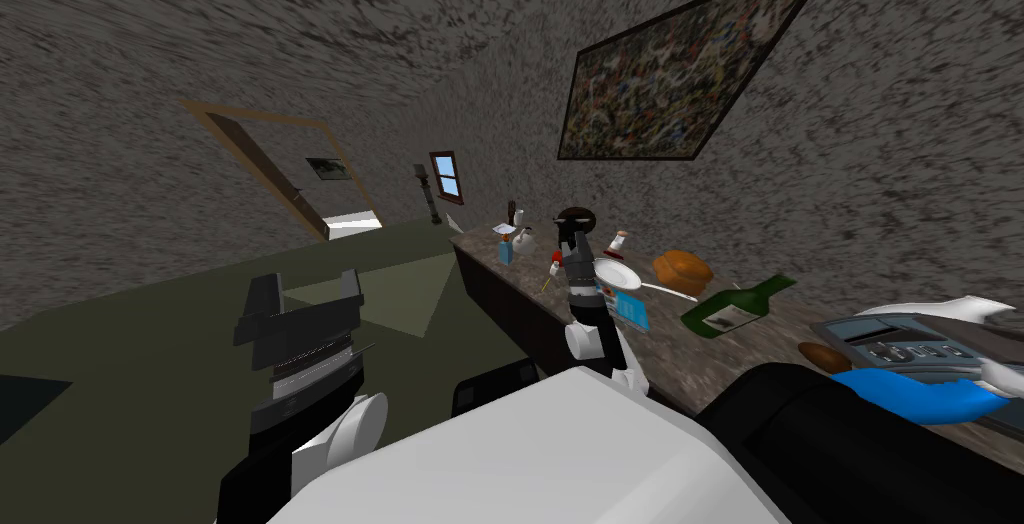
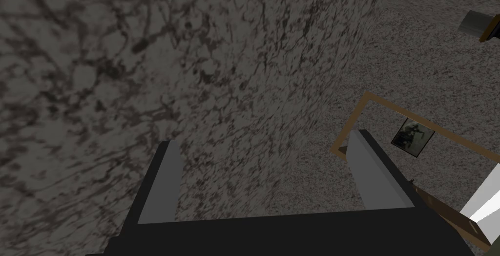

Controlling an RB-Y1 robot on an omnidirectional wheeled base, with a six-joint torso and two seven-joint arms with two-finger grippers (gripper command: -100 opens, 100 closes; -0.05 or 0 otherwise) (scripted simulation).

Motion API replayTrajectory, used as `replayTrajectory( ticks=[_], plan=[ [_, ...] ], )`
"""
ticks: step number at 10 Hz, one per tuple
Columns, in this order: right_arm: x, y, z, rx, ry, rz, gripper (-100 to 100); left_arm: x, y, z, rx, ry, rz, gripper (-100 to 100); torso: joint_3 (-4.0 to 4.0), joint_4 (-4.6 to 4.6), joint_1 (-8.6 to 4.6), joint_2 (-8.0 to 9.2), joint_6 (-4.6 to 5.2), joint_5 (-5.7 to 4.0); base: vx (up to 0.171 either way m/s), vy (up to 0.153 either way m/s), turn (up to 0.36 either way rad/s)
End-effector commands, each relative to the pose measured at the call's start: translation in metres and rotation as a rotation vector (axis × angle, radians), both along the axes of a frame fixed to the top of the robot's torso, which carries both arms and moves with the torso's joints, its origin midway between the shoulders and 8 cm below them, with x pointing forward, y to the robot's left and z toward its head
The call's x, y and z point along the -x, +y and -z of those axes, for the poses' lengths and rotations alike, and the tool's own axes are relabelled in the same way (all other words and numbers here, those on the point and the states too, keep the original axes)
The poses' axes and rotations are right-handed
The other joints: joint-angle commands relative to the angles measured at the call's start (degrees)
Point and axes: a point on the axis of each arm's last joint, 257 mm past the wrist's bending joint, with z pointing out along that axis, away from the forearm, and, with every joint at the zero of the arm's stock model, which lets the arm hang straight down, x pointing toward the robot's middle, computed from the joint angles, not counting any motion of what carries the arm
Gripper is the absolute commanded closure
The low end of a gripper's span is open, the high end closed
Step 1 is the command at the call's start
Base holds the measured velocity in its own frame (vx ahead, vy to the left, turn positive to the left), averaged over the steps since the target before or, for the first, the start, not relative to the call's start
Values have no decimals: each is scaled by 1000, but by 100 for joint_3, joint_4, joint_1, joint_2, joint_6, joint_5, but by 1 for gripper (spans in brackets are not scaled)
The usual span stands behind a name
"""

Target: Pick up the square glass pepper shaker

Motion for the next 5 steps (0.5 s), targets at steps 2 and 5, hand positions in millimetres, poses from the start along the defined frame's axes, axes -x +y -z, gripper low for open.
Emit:
replayTrajectory(
  ticks=[2, 5],
  plan=[
    [-20, -10, 21, -33, 65, -44, -100, 0, 0, 0, 0, 0, 0, 0, 4, 1, 0, 9, 0, 0, -68, 20, 3],
    [-35, -22, 39, -80, 114, -67, -100, 0, 0, 0, 0, 0, 0, 0, 19, 7, 8, 32, 0, 2, -89, 28, 1]
  ],
)
